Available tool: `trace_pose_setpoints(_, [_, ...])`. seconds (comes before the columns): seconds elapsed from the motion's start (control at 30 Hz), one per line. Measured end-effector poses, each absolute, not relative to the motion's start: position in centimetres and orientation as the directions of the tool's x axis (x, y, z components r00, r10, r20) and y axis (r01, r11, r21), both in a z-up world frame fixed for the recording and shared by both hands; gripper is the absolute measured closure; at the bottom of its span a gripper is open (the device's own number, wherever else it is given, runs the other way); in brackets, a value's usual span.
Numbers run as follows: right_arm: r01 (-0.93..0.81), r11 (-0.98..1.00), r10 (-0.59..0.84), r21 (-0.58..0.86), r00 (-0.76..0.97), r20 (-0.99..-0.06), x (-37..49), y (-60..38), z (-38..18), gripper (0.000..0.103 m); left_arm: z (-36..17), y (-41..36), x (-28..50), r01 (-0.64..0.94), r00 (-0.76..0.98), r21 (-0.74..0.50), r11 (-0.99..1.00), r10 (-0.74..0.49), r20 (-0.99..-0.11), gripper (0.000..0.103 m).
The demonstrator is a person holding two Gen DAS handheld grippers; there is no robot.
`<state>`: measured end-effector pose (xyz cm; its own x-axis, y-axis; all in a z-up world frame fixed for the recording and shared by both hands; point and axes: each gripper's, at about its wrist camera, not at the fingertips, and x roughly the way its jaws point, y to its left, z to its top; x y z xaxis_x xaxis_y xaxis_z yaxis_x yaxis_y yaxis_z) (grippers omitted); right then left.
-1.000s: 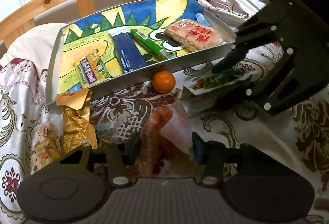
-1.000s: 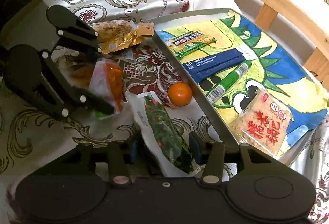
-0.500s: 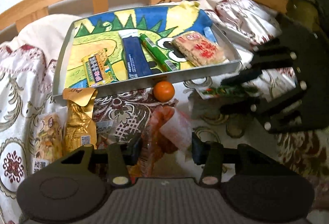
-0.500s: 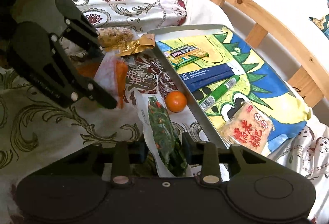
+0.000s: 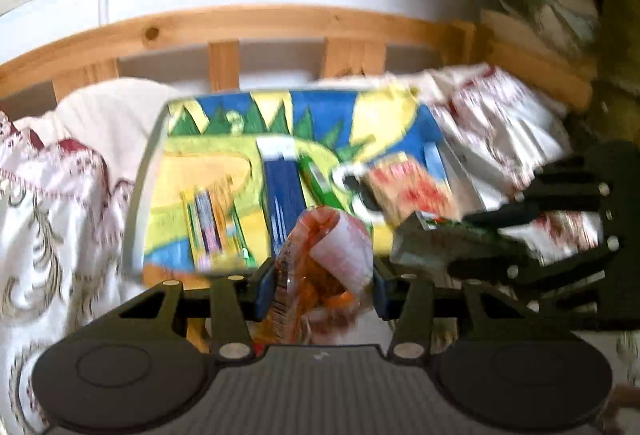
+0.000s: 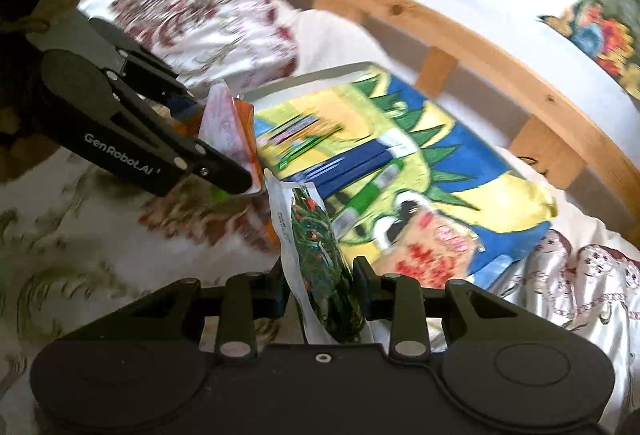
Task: Organize snacks
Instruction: 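Carry orange bag with left tool while right carries white bag to tray, then lower orange bag into tray, open left tool while right releases white bag there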
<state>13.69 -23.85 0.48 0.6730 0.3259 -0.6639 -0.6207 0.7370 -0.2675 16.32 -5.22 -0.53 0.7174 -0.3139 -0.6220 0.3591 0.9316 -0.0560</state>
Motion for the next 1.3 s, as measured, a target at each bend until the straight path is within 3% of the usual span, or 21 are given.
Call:
trace_pose_setpoints(0.27, [-0.499, 0.858, 0.330, -0.120, 0.716, -0.614, 19.5, -24.5, 2.3, 0.069, 1.4, -5.2, 23.0, 0.231, 0.778, -0.112, 0.966, -0.253, -0.575, 0.052])
trace_pose_setpoints(0.53, [-0.383, 0.923, 0.290, -0.030, 0.746, -0.600, 24.3, -23.8, 1.4, 0.069, -0.2, -5.3, 27.6, 0.138, 0.801, -0.119, 0.983, -0.182, -0.571, 0.052])
trace_pose_setpoints(0.8, [-0.282, 0.953, 0.285, 0.110, 0.716, -0.637, 26.1, -24.0, -0.7, 0.068, -3.5, -5.8, 28.7, 0.127, 0.773, -0.115, 0.985, -0.171, -0.611, 0.051])
trace_pose_setpoints(1.1, [-0.260, 0.957, 0.280, 0.130, 0.705, -0.651, 26.4, -24.2, -1.9, 0.068, -4.9, -6.1, 28.5, 0.145, 0.759, -0.100, 0.984, -0.176, -0.627, 0.050])
trace_pose_setpoints(1.3, [-0.207, 0.950, 0.310, 0.232, 0.687, -0.658, 27.1, -25.7, -2.3, 0.064, -5.2, -6.2, 28.4, 0.152, 0.757, -0.099, 0.983, -0.181, -0.628, 0.045])
